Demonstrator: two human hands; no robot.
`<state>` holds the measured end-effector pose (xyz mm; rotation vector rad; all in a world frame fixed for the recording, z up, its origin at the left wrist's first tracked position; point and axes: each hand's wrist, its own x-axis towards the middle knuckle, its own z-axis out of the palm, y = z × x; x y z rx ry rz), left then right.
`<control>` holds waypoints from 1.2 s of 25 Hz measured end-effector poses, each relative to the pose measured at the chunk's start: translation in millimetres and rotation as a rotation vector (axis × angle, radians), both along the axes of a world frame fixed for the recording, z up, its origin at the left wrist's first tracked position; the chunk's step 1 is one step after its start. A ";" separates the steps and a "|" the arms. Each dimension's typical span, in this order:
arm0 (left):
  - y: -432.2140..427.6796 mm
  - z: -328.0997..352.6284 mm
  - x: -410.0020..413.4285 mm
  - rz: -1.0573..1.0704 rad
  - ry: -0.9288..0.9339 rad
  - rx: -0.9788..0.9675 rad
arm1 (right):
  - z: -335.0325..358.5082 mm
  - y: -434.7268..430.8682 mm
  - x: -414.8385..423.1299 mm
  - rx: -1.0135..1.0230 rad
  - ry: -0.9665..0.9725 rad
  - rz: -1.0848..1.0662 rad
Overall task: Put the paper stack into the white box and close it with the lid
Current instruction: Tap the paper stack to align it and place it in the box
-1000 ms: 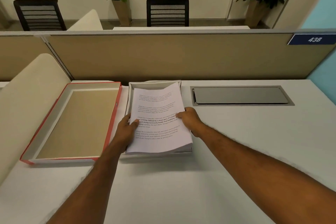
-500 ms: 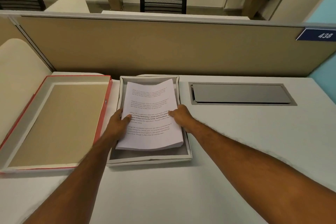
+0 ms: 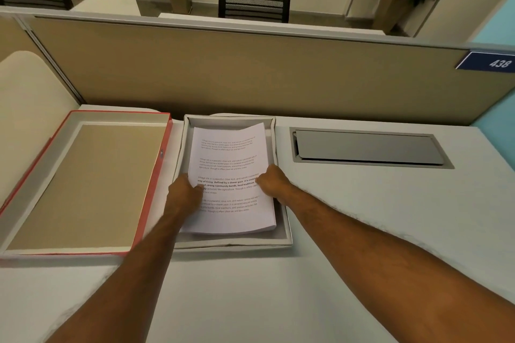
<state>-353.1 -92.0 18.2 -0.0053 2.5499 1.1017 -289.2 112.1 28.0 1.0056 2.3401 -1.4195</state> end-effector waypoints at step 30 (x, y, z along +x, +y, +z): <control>-138.6 39.8 60.4 -0.074 0.353 -0.402 | 25.5 -91.0 90.1 0.405 0.146 0.478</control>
